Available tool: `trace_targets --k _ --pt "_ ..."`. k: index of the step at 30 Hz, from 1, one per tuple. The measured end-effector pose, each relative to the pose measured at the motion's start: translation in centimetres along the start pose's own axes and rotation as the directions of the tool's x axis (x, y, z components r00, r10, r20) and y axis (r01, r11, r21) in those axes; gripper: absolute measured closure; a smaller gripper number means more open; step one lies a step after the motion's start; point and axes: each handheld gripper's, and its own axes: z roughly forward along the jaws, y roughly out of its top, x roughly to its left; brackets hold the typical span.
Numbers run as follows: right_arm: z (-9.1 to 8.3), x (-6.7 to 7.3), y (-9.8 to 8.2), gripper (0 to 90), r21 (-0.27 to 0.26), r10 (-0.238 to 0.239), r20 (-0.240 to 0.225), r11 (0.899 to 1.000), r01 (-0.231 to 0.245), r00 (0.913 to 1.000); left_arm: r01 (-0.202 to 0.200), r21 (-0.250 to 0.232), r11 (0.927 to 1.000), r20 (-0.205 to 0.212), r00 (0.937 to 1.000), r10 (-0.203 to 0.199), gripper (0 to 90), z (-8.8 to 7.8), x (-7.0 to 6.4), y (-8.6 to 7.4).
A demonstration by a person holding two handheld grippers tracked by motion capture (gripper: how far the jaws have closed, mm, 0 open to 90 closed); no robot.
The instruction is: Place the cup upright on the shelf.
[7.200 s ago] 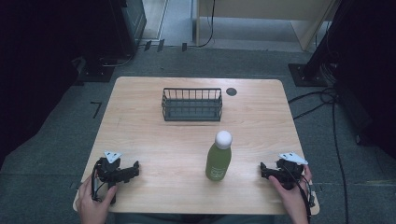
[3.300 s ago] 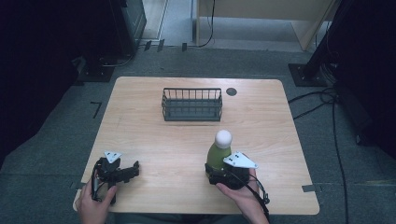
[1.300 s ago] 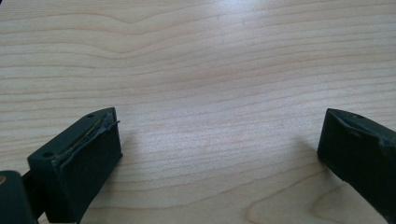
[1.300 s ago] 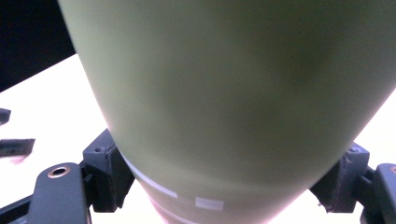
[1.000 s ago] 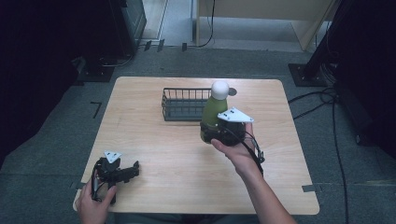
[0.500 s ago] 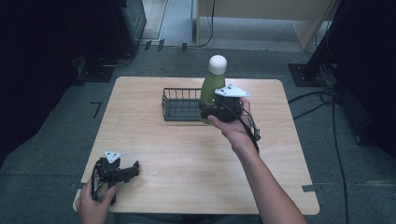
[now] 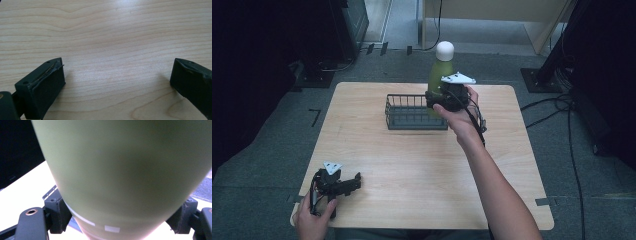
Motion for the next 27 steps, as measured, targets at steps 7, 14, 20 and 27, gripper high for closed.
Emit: trace_targets --k 7,14,20,27 --pt "2.3 -0.4 0.4 20.6 0.003 0.011 0.021 1.0 -0.011 0.9997 -0.002 0.002 1.0 0.0 1.0 0.002 0.0 0.0 0.0 0.0" --pt "4.6 -0.8 -0.1 20.6 0.015 0.029 0.053 0.999 -0.03 0.9982 -0.002 0.003 1.0 0.0 1.0 0.002 0.0 0.0 0.0 0.0" --pt "6.3 -0.8 -1.0 20.6 0.027 0.03 0.105 0.999 -0.033 0.994 -0.002 0.003 1.0 0.0 1.0 0.002 0.0 0.0 0.0 0.0" --pt "7.3 -0.7 -1.8 20.6 0.048 0.046 0.106 0.998 -0.052 0.9933 -0.002 0.003 1.0 0.0 1.0 0.002 0.0 0.0 0.0 0.0"
